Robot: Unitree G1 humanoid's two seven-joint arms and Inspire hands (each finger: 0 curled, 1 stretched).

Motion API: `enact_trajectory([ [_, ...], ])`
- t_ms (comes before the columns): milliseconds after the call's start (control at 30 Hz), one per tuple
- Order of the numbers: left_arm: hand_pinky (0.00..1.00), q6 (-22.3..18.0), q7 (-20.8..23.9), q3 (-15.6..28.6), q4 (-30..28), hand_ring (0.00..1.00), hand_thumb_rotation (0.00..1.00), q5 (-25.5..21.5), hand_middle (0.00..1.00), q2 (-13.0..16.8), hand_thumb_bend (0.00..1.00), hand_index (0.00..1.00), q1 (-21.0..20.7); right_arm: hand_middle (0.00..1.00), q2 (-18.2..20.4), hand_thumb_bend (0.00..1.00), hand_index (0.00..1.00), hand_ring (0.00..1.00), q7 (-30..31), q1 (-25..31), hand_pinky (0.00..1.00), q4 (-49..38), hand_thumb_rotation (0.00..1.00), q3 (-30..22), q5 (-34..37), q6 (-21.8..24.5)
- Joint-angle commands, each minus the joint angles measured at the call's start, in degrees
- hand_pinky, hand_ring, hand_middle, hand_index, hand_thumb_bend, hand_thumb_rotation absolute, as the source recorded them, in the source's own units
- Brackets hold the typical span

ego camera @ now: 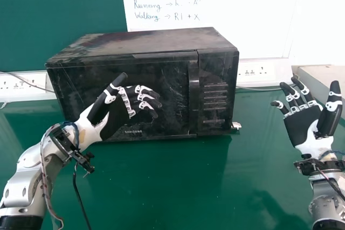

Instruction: Open the door of oven

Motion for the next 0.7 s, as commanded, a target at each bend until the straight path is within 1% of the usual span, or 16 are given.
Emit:
enact_trajectory([
  [0, 0.39, 1.0, -0.8, 0.3, -0.3, 0.56, 0.77, -1.2, 0.72, 0.4, 0.86, 0.74, 0.9, 0.59, 0.3, 1.00, 0.61, 0.48, 0.1, 0.7, 0.53, -0.6, 0.84, 0.2, -0.1, -0.5],
  [67, 0.42, 2.0, -1.2, 0.8, 0.0, 0.59, 0.78, -2.2, 0.76, 0.2, 0.89, 0.77, 0.8, 0.59, 0.4, 1.00, 0.61, 0.48, 0.0, 0.8, 0.53, -0.8, 0.83, 0.3, -0.1, -0.6],
  [133, 0.44, 1.4, -1.5, 1.0, 0.3, 0.63, 0.80, -2.5, 0.83, -0.1, 0.92, 0.82, 0.5, 0.59, 0.5, 1.00, 0.61, 0.48, -0.1, 0.8, 0.53, -0.8, 0.84, 0.4, -0.1, -0.7],
  [233, 0.46, 0.3, -2.5, 1.1, 0.9, 0.67, 0.81, -2.9, 0.89, -0.1, 0.94, 0.88, -0.4, 0.59, 0.6, 1.00, 0.61, 0.48, -0.5, 0.8, 0.53, -0.8, 0.84, 0.6, -0.2, -0.8],
  [300, 0.47, 0.4, -2.4, 1.4, 1.0, 0.68, 0.80, -3.3, 0.90, -0.3, 0.95, 0.89, -0.9, 0.59, 0.7, 1.00, 0.62, 0.48, -0.6, 0.8, 0.53, -0.9, 0.84, 0.6, -0.2, -0.9],
  [400, 0.48, 1.8, -1.8, 1.8, 0.8, 0.72, 0.79, -4.2, 0.94, -0.5, 0.96, 0.90, -1.8, 0.60, 0.8, 1.00, 0.62, 0.48, -0.6, 0.7, 0.53, -0.9, 0.84, 0.7, -0.2, -0.8],
  [500, 0.49, 3.6, -1.3, 1.9, 0.2, 0.75, 0.78, -5.0, 0.97, -0.4, 0.98, 0.91, -2.4, 0.60, 0.9, 1.00, 0.62, 0.49, -0.5, 0.8, 0.53, -1.0, 0.84, 0.8, -0.2, -1.1],
  [567, 0.50, 4.1, -0.9, 1.8, -0.5, 0.76, 0.78, -5.1, 0.98, -0.3, 0.99, 0.92, -2.4, 0.60, 1.0, 1.00, 0.63, 0.49, -0.7, 0.8, 0.53, -1.1, 0.84, 0.9, -0.4, -1.3],
  [667, 0.52, 5.0, -1.8, 1.9, 0.1, 0.80, 0.78, -5.9, 0.98, 0.1, 0.99, 0.93, -2.9, 0.60, 1.1, 1.00, 0.62, 0.50, -1.1, 0.9, 0.53, -1.2, 0.84, 0.9, -0.3, -1.2],
])
